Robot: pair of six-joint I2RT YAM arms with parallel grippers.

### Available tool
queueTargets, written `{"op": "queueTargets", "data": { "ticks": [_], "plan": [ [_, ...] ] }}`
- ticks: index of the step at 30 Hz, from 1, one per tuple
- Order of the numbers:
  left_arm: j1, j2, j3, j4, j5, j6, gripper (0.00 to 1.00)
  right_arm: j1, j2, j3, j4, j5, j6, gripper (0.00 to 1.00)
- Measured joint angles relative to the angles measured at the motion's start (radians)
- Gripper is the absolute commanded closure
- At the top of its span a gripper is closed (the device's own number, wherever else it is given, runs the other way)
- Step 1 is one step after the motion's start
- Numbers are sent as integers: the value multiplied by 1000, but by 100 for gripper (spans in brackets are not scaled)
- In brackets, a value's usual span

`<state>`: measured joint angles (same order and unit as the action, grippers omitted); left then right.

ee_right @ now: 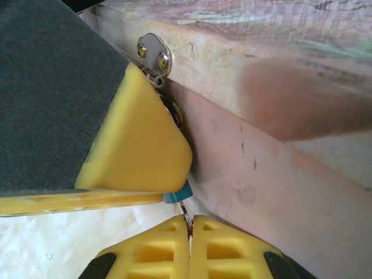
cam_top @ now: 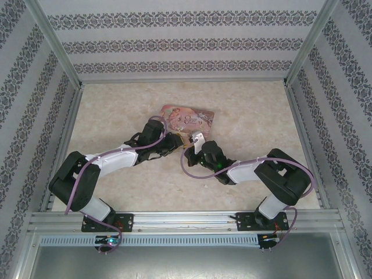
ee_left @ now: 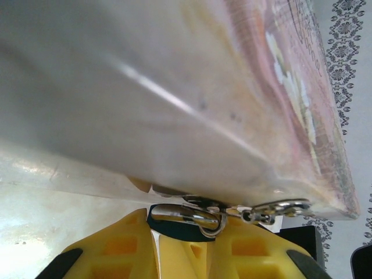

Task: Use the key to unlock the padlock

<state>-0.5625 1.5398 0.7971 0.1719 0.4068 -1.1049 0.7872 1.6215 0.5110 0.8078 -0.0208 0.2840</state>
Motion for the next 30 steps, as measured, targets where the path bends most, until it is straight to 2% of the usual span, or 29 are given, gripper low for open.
{"op": "queueTargets", "data": {
  "ticks": [9,16,30],
  "plan": [
    [0,31,-1,4,-4,1,80,0,37,-10,29,-3,13,100],
    [-11,96,-29,82,29,-7,78,0,68,-53,61,-5,43,100],
    [-21,131,-55,143,60,-6,58,-20,108,-97,141,-70,131,100]
  ]
}}
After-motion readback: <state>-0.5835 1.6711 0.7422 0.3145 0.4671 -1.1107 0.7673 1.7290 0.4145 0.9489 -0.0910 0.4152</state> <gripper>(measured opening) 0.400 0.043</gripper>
